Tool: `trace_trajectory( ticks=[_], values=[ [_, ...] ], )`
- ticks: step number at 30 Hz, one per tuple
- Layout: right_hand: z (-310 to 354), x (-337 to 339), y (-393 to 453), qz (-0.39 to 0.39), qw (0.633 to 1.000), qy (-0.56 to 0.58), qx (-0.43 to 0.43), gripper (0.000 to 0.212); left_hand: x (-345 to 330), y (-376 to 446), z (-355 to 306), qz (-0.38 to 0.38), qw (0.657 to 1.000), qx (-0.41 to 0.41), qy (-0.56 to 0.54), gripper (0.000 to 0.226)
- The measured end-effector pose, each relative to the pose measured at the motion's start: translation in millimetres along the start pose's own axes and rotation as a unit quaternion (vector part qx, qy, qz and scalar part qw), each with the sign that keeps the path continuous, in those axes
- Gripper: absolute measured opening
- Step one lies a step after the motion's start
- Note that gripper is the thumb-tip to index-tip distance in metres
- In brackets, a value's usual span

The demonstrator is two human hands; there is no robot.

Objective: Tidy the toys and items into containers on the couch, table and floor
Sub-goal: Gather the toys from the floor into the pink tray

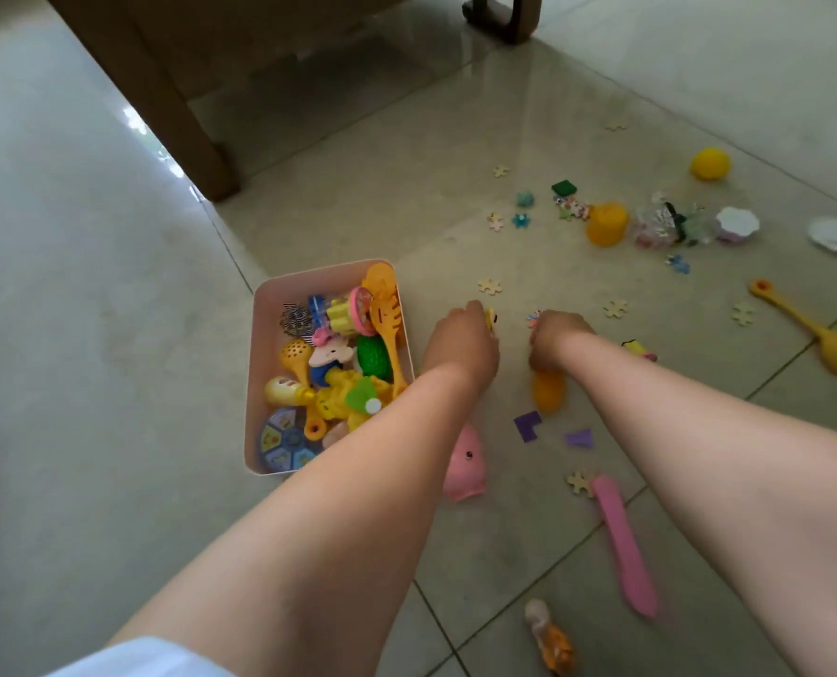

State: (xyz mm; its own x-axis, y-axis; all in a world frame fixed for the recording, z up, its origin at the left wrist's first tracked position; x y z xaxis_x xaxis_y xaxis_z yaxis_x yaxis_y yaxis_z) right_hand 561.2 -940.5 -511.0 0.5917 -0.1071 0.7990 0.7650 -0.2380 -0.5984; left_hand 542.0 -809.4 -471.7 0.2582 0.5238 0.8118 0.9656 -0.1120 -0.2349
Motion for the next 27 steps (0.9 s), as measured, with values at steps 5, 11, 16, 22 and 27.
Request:
trace_trajectory(
  ticks=[5, 11, 16, 22, 27],
  values=[
    [34, 41, -11, -0.019, 0.974, 0.217, 0.063, 0.039, 42, -9, 15, -0.101, 0.993, 0.042, -0.043, 0.025],
    [108, 53, -44, -0.016, 0.863, 0.488, 0.125, 0.048, 94, -26, 71, -0.215, 0.962, 0.166, -0.036, 0.034],
    [145, 40, -58, 0.011, 0.877, 0.436, 0.202, 0.044, 109, -40, 105, -0.249, 0.937, 0.244, -0.01, 0.039],
    [123, 47, -44, -0.061, 0.962, 0.223, 0.146, 0.024, 92, -31, 87, -0.216, 0.96, 0.149, 0.098, 0.036],
    [110, 9, -45, 0.117, 0.966, -0.092, 0.212, 0.048, 59, -15, 53, -0.14, 0.976, -0.085, 0.143, 0.042]
  ],
)
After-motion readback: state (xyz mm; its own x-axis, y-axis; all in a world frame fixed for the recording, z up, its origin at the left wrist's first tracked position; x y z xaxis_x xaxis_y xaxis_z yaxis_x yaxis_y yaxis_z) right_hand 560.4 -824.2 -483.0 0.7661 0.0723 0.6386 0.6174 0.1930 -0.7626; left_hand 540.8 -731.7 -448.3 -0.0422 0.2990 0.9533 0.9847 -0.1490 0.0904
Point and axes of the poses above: each hand's wrist, its own y-axis towards the middle knuckle, its own x-axis out of the back of the hand, z = x × y, the point moved 3 cm from there along y, towards the middle knuckle, and after that the axes turned 9 degrees about -y, right-handed, at the moved point
